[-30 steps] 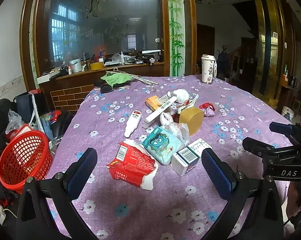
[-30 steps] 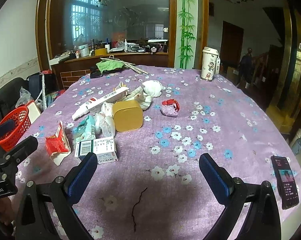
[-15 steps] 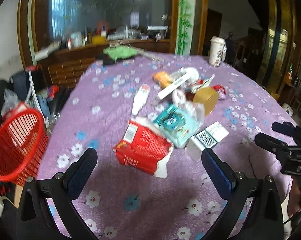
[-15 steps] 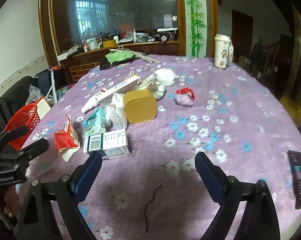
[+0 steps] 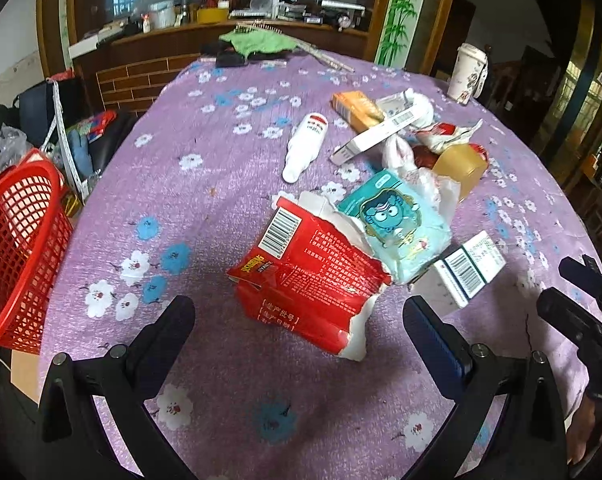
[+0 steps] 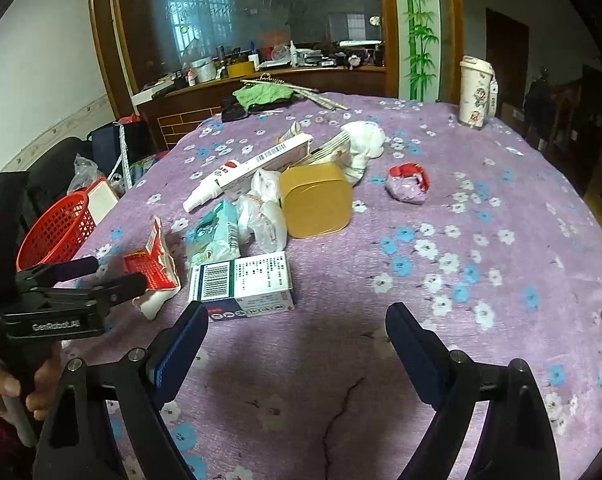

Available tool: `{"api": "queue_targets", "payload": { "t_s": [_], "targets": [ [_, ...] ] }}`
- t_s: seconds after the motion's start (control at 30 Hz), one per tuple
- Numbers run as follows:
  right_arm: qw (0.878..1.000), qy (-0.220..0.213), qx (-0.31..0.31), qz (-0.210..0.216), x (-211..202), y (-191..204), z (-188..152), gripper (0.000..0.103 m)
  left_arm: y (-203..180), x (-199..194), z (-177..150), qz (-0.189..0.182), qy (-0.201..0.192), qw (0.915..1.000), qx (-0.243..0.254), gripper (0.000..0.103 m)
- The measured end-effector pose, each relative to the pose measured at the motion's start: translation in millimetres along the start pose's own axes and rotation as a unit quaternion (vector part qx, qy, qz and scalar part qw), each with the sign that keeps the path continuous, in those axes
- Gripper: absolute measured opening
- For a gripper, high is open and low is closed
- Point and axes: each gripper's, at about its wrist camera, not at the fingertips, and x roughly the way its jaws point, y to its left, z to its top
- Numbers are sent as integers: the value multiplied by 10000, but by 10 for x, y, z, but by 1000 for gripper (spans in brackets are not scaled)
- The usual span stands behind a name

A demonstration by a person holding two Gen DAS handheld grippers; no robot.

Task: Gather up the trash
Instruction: 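Move the left tool toward the red snack bag while the right tool approaches the white medicine box, then close the left tool on the red snack bag while the right tool grasps the white medicine box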

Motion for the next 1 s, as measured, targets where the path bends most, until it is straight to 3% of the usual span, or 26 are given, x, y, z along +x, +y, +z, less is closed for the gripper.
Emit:
{"api": "queue_targets", "payload": {
  "t_s": [0.27, 0.33, 0.5, 0.53, 0.83, 1.0],
  "targets": [
    [9998, 141, 54, 126, 96, -7, 16, 89, -47, 152, 41, 56, 198, 9997, 91, 99],
    [9996, 194, 68, 179, 124, -9, 19, 89, -55, 209, 49, 27, 294, 9995, 98, 85],
    [9990, 287, 57, 325, 171, 5, 42, 89, -76, 246, 70, 57, 263, 9995, 159, 67],
    [9989, 309, 37, 338, 181, 15, 49, 89, -70, 236, 67, 48, 227, 9996, 161, 56],
    [9962, 637, -294, 517, 440, 252, 107, 89, 16, 110, 36, 56, 58, 9998, 196, 56],
    [9952, 759, -492, 375, 640, 392, 156, 89, 87, -7, 66, 57, -95, 9999, 133, 56]
  ]
}}
